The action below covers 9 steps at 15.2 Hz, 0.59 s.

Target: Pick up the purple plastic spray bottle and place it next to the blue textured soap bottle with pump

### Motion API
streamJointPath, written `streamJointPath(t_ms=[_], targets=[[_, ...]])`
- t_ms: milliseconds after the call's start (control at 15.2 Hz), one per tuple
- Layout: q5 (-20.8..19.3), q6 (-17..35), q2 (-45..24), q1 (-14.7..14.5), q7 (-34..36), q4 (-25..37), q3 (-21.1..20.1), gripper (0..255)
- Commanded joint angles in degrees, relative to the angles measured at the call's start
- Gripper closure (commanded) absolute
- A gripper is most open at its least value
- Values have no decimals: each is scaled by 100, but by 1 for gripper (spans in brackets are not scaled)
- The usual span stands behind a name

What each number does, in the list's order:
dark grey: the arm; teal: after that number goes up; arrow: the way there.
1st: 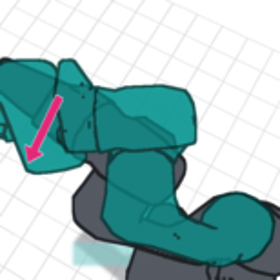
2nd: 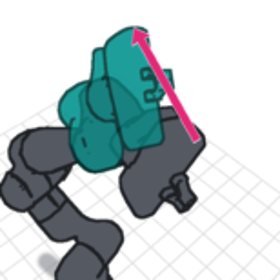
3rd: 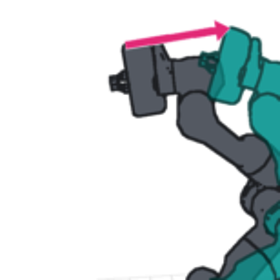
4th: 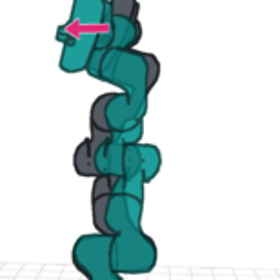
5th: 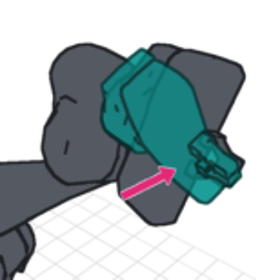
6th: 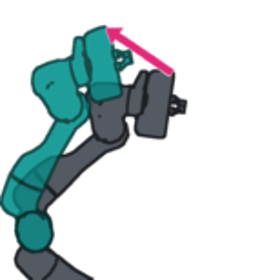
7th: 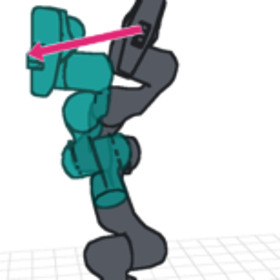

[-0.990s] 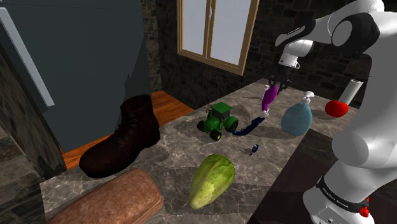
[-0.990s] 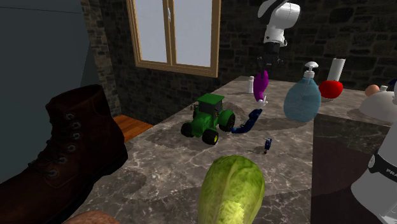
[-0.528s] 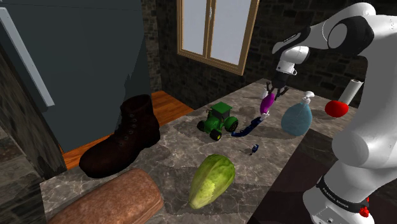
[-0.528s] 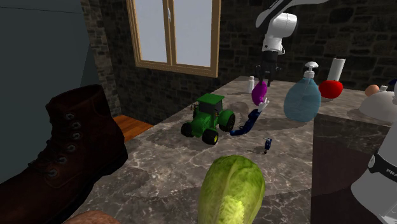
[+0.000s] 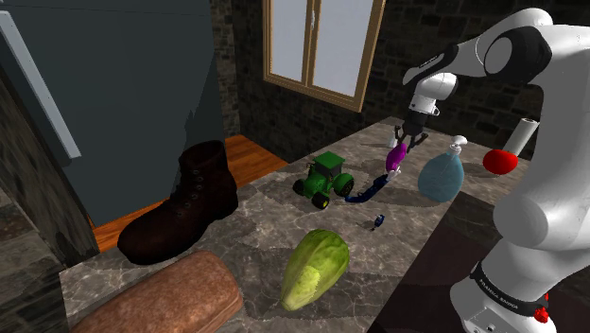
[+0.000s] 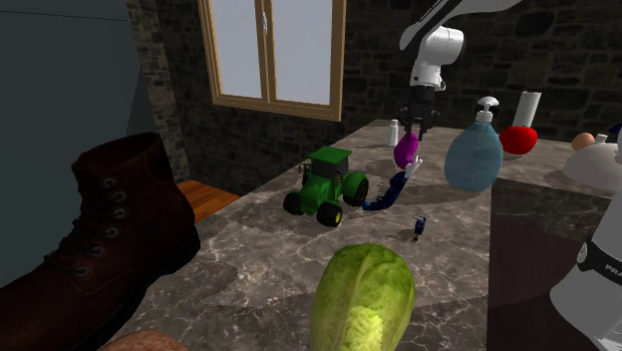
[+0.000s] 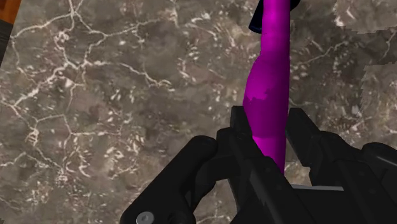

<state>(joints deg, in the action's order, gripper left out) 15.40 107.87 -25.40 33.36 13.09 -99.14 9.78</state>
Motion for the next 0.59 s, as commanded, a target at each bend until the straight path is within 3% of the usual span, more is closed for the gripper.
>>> streamJointPath(t_ms=[0, 66, 132, 528], targets=[[1, 1, 0, 0, -1, 0, 0, 255], [1, 1, 0, 0, -1, 0, 0, 255], [1, 1, 0, 0, -1, -1, 0, 0], [-22, -180, 24, 21, 17, 156, 14, 0]])
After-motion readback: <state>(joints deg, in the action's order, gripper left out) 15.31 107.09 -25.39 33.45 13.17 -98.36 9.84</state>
